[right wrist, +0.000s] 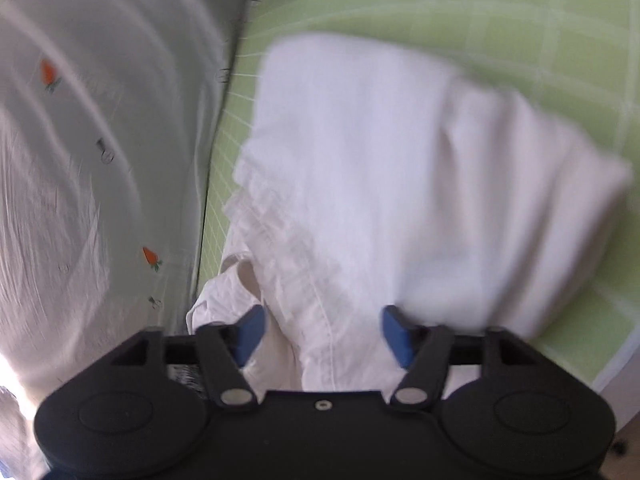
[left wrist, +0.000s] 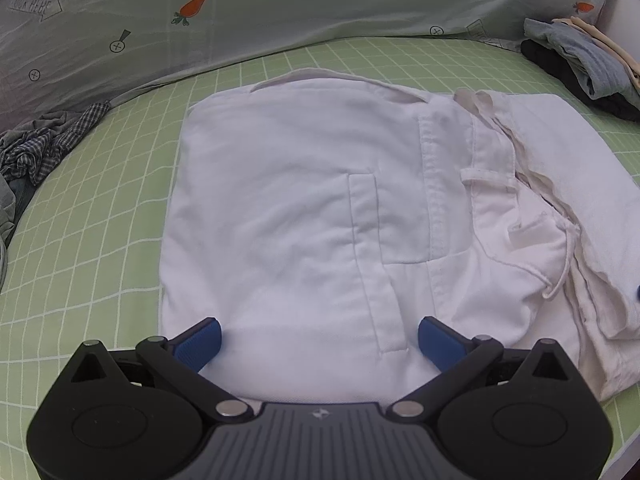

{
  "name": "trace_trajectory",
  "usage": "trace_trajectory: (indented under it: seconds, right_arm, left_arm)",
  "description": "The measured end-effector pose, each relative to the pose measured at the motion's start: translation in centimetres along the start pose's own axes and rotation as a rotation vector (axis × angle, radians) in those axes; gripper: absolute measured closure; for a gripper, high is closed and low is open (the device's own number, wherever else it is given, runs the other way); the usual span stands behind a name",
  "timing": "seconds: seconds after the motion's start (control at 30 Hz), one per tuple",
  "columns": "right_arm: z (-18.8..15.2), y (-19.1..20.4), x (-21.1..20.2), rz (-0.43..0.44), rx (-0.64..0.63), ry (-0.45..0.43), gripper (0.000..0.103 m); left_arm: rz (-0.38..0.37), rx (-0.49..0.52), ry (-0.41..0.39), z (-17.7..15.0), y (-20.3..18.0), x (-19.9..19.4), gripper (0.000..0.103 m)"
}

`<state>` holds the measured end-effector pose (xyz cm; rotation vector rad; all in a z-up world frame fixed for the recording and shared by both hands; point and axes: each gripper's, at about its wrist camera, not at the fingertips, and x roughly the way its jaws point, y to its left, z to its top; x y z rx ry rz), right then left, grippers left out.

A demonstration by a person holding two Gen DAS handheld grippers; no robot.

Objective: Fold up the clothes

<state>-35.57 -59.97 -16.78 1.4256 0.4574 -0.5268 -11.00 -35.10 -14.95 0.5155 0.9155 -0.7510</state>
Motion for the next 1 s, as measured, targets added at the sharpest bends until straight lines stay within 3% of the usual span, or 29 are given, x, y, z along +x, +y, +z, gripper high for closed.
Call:
trace_trajectory:
  seconds: [0.1,0.2,0.33,0.43,0.57,0.83,0.87,0.93,1.0]
  right_arm:
    - [1.0,2.5,-0.7,-0.075,-0.195,-0.051,0.0]
    - [1.7,5.0,-1.0,-0.198,-0.436,-0.123,0.0]
    - [1.8,6.0,0.4,-0.48,-0.802,-0.18,0.0]
    - [3.0,4.8,1.6,-0.588,-0.886,-0.157,0.0]
    - [5.3,2.8,2.5,-0.518,-0.789,-0.099,0.001]
    - [5.2,2.0,3.6,-0.488,-0.798,-0.022,0.013]
    - [5.0,2.1,3.5,-0.486,-0.804,-0.021,0.016]
    - [4.6,2.4,3.5,-0.472,-0.822,-0.018,0.032]
    - [4.4,2.8,3.2,-0.464,-0.824,-0.03,0.056]
  left_arm:
    - [-0.01,-0.003,0.014,0.2,0.1,0.2,0.0]
    - [-0.023,0.001,0.037,0.7,0.2,0.5,0.0]
    - [-0.045,0.01,0.058,1.3,0.3,1.3,0.0]
    - [-0.053,0.014,0.076,1.8,0.4,1.8,0.0]
    - [-0.057,0.019,0.091,2.2,0.4,2.3,0.0]
    - [-0.065,0.03,0.12,3.0,0.4,3.1,0.0]
    - [-0.066,0.031,0.122,3.1,0.4,3.2,0.0]
    - [-0.067,0.029,0.121,3.1,0.4,3.3,0.0]
    - [-0.067,0.03,0.121,3.2,0.4,3.3,0.0]
